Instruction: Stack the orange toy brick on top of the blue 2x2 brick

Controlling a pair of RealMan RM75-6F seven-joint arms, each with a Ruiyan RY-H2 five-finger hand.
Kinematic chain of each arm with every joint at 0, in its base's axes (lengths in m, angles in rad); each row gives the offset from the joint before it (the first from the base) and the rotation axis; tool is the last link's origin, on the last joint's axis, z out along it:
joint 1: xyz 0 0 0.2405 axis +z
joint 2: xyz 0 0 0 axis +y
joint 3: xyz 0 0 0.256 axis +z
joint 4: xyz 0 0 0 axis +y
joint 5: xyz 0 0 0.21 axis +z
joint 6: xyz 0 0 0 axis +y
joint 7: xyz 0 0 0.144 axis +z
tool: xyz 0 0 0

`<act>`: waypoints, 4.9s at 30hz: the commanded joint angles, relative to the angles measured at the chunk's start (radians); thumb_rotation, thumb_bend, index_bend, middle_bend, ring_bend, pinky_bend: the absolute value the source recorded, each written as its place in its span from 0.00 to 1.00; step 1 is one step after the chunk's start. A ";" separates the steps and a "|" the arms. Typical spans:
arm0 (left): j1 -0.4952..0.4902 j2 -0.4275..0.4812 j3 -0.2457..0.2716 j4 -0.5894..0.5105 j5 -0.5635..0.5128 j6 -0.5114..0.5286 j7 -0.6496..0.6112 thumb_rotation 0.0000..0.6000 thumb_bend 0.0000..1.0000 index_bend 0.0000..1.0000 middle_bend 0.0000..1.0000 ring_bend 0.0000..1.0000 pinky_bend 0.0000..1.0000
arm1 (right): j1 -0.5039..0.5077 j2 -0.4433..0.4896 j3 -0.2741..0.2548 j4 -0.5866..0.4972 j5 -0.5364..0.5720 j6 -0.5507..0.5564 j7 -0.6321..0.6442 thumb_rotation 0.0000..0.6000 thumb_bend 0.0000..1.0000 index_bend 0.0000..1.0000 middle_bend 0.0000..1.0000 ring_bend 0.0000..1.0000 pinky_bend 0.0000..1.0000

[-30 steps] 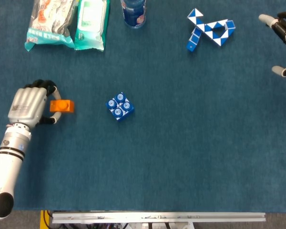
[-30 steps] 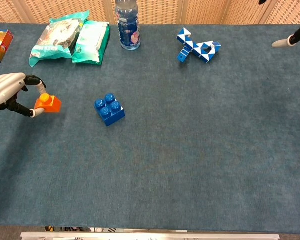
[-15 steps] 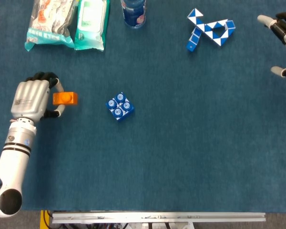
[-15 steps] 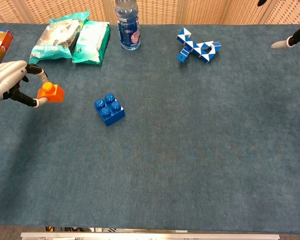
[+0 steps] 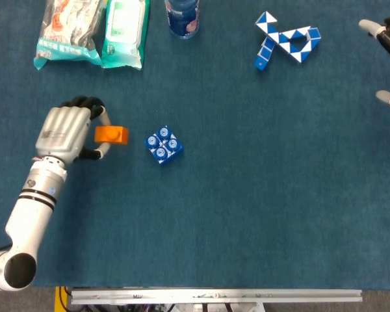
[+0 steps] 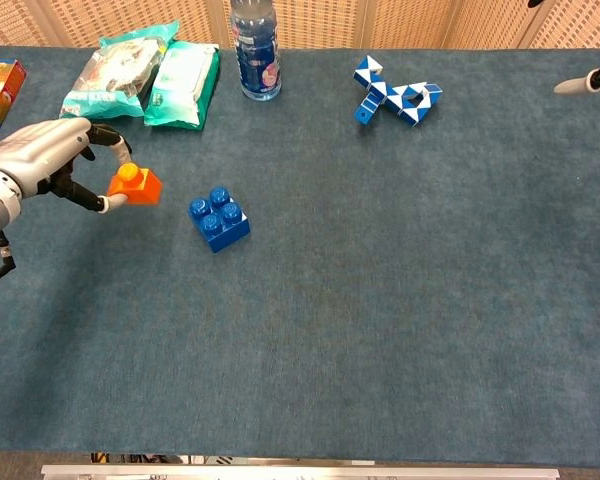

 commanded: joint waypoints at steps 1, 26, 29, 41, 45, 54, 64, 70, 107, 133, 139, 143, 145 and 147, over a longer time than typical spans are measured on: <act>-0.018 0.015 0.001 0.018 0.054 -0.055 -0.072 1.00 0.31 0.56 0.25 0.18 0.26 | -0.001 0.001 0.000 -0.001 0.002 0.000 -0.001 1.00 0.08 0.11 0.27 0.14 0.23; -0.168 -0.004 0.079 0.345 0.684 -0.155 -0.814 1.00 0.31 0.58 0.25 0.16 0.26 | -0.022 0.019 0.002 -0.028 0.043 0.007 -0.049 1.00 0.08 0.11 0.27 0.14 0.23; -0.193 -0.034 0.104 0.415 0.740 -0.121 -0.882 1.00 0.31 0.59 0.25 0.16 0.26 | -0.024 0.021 0.004 -0.035 0.054 0.007 -0.064 1.00 0.08 0.11 0.27 0.14 0.23; -0.244 -0.120 0.179 0.630 0.864 0.014 -0.949 1.00 0.31 0.59 0.25 0.15 0.26 | -0.029 0.026 0.011 -0.073 0.095 0.011 -0.126 1.00 0.08 0.11 0.27 0.14 0.23; -0.249 -0.141 0.200 0.688 0.878 0.041 -0.937 1.00 0.31 0.59 0.25 0.15 0.26 | -0.028 0.024 0.012 -0.081 0.107 0.008 -0.143 1.00 0.08 0.11 0.27 0.14 0.23; -0.261 -0.154 0.245 0.748 0.889 0.066 -0.923 1.00 0.31 0.59 0.25 0.15 0.25 | -0.023 0.018 0.014 -0.088 0.122 0.002 -0.166 1.00 0.08 0.11 0.27 0.14 0.23; -0.281 -0.159 0.264 0.752 0.874 0.061 -0.915 1.00 0.31 0.59 0.25 0.15 0.25 | -0.026 0.017 0.015 -0.088 0.128 0.004 -0.170 1.00 0.08 0.11 0.27 0.14 0.23; -0.292 -0.166 0.271 0.762 0.868 0.055 -0.889 1.00 0.31 0.59 0.25 0.15 0.25 | -0.030 0.020 0.015 -0.086 0.131 0.006 -0.165 1.00 0.08 0.11 0.27 0.14 0.23; -0.319 -0.133 0.252 0.639 0.759 -0.053 -0.656 1.00 0.31 0.64 0.25 0.15 0.25 | -0.039 0.017 0.014 -0.054 0.120 0.001 -0.119 1.00 0.08 0.11 0.27 0.14 0.23; -0.314 -0.099 0.238 0.543 0.703 -0.105 -0.593 1.00 0.31 0.39 0.22 0.13 0.25 | -0.045 0.018 0.015 -0.046 0.115 0.006 -0.106 1.00 0.08 0.11 0.27 0.14 0.23; -0.310 -0.082 0.228 0.501 0.685 -0.105 -0.594 1.00 0.31 0.33 0.20 0.13 0.25 | -0.048 0.020 0.016 -0.041 0.114 0.007 -0.097 1.00 0.08 0.11 0.27 0.14 0.23; -0.310 -0.060 0.229 0.467 0.679 -0.116 -0.591 1.00 0.31 0.33 0.20 0.12 0.25 | -0.048 0.018 0.015 -0.037 0.110 0.007 -0.091 1.00 0.08 0.11 0.27 0.14 0.23; -0.308 -0.051 0.230 0.452 0.676 -0.120 -0.588 1.00 0.31 0.33 0.20 0.12 0.25 | -0.049 0.018 0.015 -0.036 0.108 0.008 -0.088 1.00 0.08 0.11 0.27 0.14 0.23; -0.307 -0.045 0.231 0.442 0.673 -0.124 -0.585 1.00 0.31 0.35 0.20 0.12 0.25 | -0.049 0.018 0.015 -0.035 0.106 0.009 -0.087 1.00 0.08 0.11 0.27 0.14 0.23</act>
